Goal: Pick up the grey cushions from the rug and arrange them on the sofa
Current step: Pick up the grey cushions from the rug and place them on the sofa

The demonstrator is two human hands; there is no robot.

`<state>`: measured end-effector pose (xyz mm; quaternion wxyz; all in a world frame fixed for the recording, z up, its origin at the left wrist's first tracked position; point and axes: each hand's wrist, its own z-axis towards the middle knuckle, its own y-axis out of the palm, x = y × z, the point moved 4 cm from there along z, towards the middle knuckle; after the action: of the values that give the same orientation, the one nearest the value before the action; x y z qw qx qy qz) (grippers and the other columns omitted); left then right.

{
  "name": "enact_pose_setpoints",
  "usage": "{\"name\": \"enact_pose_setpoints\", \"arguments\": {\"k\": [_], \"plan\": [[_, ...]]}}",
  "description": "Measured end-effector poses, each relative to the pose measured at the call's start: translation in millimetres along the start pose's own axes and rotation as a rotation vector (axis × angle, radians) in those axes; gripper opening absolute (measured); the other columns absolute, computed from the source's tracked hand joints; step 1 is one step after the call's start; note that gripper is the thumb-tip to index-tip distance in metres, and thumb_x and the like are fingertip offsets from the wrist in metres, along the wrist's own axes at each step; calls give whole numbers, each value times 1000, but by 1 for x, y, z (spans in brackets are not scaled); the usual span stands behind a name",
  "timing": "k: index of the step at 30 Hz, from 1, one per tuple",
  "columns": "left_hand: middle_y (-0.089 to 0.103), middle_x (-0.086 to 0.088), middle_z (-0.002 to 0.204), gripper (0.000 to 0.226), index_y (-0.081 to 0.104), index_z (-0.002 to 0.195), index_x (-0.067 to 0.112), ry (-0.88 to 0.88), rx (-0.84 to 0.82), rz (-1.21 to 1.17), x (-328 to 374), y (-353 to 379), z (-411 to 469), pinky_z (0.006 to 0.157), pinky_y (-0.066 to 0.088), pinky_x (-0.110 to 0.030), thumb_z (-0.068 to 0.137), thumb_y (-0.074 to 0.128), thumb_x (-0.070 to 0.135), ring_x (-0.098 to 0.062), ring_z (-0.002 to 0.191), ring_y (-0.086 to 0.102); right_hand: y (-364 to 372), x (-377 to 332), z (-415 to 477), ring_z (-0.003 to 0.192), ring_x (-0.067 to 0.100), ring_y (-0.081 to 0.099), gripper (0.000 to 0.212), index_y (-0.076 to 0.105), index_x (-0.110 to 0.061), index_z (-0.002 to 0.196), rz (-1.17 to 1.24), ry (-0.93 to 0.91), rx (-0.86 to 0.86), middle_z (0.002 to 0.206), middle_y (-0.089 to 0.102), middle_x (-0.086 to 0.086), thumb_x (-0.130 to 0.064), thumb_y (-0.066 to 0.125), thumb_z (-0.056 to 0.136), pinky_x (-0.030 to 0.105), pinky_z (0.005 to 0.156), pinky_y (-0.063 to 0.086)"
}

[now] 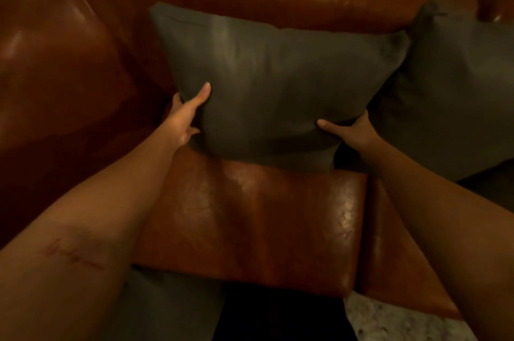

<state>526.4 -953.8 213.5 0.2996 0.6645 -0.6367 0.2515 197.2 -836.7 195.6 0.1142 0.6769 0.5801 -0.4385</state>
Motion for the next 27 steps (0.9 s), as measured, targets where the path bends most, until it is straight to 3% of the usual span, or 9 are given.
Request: {"name": "enact_pose_setpoints", "arguments": {"k": [3,8,11,14,18,20,23,25,27], "plan": [[39,7,147,105,21,146,30,-10,27,66,3,3,-4,108,26,-62,62,76,59,-22,135,39,-1,4,-1,138,25,37,114,11,-13,151,-25,40,14,153,32,5,-33,85,66,39,111,36],[49,10,140,120,32,143,32,6,16,152,-3,-5,1,108,37,-48,39,80,70,-16,127,48,-1,4,-16,137,29,38,106,23,-10,150,-174,82,63,152,36,9,-51,79,69,39,111,37],[50,4,138,98,34,143,24,44,30,226,-14,-7,-13,106,42,-39,61,82,49,-16,122,51,4,4,-34,133,31,43,95,37,-7,144,-220,84,95,146,45,12,-60,71,73,38,107,40],[49,4,139,97,36,142,17,41,9,287,-19,-2,-41,103,43,-31,62,83,44,-14,121,52,12,2,-49,125,35,49,78,47,0,134,-277,126,79,138,51,17,-59,60,84,38,97,42],[41,-6,143,74,25,146,5,75,103,378,-23,2,-89,82,34,-8,85,68,15,-17,131,42,14,-4,-67,125,38,47,73,49,7,131,-340,145,8,137,50,23,-54,52,92,36,94,40],[40,-12,145,68,28,144,3,97,168,430,-29,1,-119,77,33,-8,87,65,12,-21,131,41,15,-13,-79,124,40,49,68,53,8,127,-345,122,-31,131,53,25,-50,54,92,40,101,41],[41,-12,145,62,35,142,5,84,282,488,-45,-12,-157,90,38,-18,89,64,18,-25,130,43,27,-23,-103,90,31,62,41,62,3,98,-233,95,-186,103,56,21,-37,58,93,46,91,52],[40,-11,146,60,37,142,9,77,339,478,-57,-21,-187,97,38,-28,90,61,26,-26,131,42,33,-29,-122,78,21,59,35,60,4,107,-196,62,-275,105,56,16,-29,61,93,38,75,57],[40,-10,146,56,39,141,11,79,400,453,-70,-25,-220,98,38,-31,92,59,28,-27,131,41,38,-34,-143,89,21,60,46,55,1,126,-242,-16,-351,115,57,14,-28,63,92,29,64,56]]}}
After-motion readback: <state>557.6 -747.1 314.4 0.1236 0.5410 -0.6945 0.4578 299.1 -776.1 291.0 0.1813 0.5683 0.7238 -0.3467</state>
